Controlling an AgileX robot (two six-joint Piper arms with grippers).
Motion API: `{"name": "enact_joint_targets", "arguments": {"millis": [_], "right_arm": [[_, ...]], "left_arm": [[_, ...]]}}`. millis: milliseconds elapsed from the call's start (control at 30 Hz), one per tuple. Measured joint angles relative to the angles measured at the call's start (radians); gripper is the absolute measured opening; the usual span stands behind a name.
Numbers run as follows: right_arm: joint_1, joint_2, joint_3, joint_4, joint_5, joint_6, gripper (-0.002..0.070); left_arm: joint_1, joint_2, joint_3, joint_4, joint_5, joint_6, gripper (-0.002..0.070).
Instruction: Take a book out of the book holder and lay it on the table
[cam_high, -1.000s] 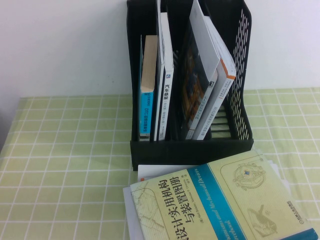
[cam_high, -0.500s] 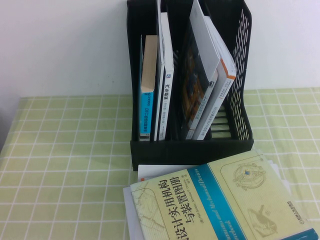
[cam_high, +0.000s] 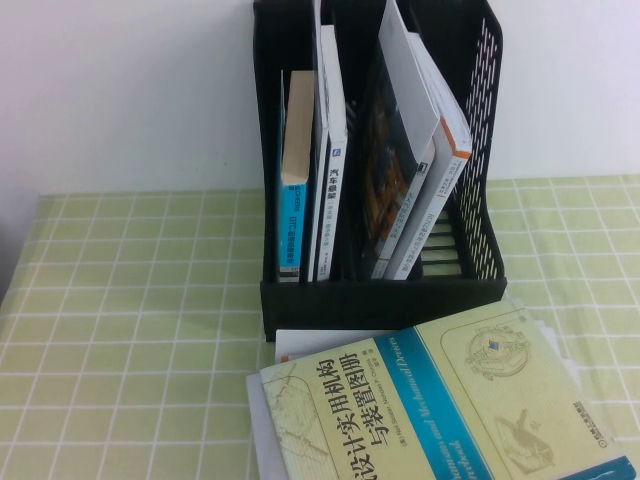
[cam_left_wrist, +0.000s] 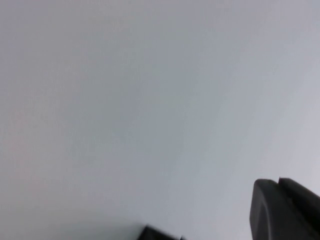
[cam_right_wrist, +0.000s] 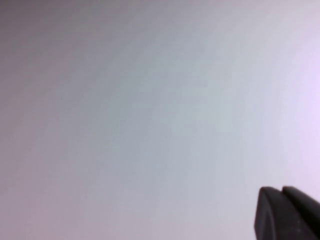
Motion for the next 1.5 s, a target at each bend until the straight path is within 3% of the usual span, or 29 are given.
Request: {"name": "enact_joint_targets", "arguments": {"millis": [200,300,433,567,867,1133,1333,1500], "right_arm": [[0.000,0.214,-0.220,-0.024,0.518,-0.035,-0.0002],[0.011,0.324,-0.264,-0.024,0.766,-0.120,-0.0002],[0.034,0.401,-0.265,0.016,0.948,-0.253,-0.0002],[0.058,0.413,-0.232,0.091,0.929,-0.329,-0.0002],[0.165,0.415,-0.114,0.234,0.711,-0.345,-0.0002],[0.222,0.491,-0.013,0.437,0.640,-0.453,-0.0002],[0.232,0.652,-0.008,0.743,0.636,-0.796,-0.0001],[0.234,0.839,-0.006,1.209,0.627,-1.306,0.0031]], "left_arm": [[-0.038,0.264,-0.240,0.044,0.348,0.088,-0.0003],[-0.108,0.360,-0.264,0.056,0.403,0.201,-0.0003],[-0.180,0.452,-0.266,0.052,0.412,0.341,-0.0003],[-0.217,0.508,-0.266,-0.022,0.405,0.375,-0.0003],[-0.219,0.579,-0.266,-0.258,0.264,0.375,-0.0003],[-0.219,0.707,-0.308,-0.324,0.263,0.517,-0.0003],[-0.219,0.888,-0.482,-0.369,0.377,0.748,-0.0003],[-0.219,1.098,-0.675,-0.597,0.536,1.087,-0.0003]]}}
